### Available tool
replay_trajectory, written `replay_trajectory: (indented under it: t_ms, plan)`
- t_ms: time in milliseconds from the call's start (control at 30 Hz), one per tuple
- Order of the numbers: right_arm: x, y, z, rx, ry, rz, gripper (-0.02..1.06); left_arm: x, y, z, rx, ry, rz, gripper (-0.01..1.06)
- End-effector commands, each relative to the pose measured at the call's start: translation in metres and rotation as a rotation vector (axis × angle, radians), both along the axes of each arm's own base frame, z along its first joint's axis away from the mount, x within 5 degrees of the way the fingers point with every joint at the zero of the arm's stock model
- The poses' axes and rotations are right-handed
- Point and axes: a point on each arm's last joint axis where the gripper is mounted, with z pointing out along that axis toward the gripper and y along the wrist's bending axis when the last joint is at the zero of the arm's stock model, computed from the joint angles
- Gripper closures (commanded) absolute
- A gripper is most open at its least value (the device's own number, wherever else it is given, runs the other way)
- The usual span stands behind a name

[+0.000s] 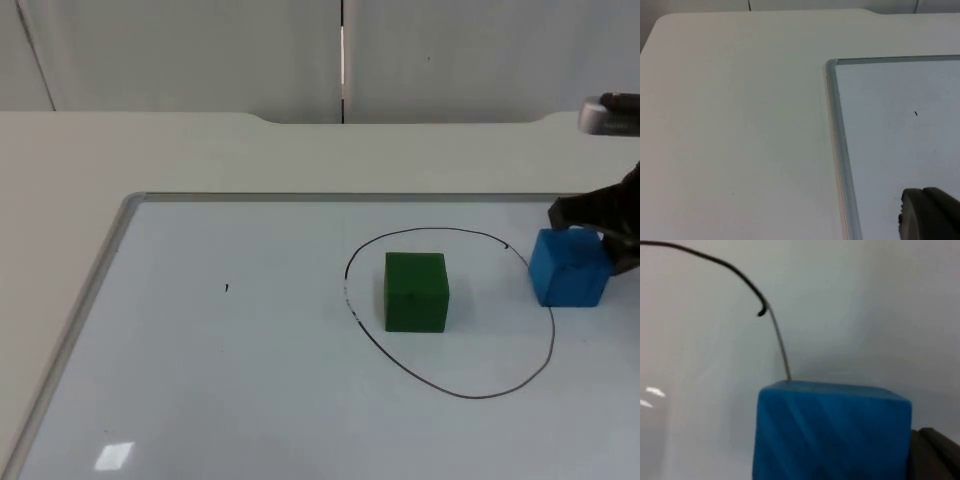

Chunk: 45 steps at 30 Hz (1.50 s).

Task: Push the two cubes into the marked area.

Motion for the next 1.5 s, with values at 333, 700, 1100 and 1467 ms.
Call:
replay_trajectory:
  t_ms: [333, 700, 1100, 1467]
  plan:
    - [-0.002, 0.019, 0.002, 0.009, -0.024, 0.048, 1.05, 0.001, 0.000, -0.001, -0.004, -0.006, 0.000, 1.05]
    - [-0.007, 0.038, 0.002, 0.013, -0.030, 0.098, 1.05, 0.001, 0.000, -0.001, -0.004, -0.006, 0.000, 1.05]
    - [-0.014, 0.057, 0.002, 0.025, -0.022, 0.139, 1.05, 0.001, 0.000, -0.001, -0.004, -0.006, 0.000, 1.05]
    - [-0.016, 0.061, 0.001, 0.019, -0.017, 0.155, 1.05, 0.001, 0.000, -0.001, -0.004, -0.006, 0.000, 1.05]
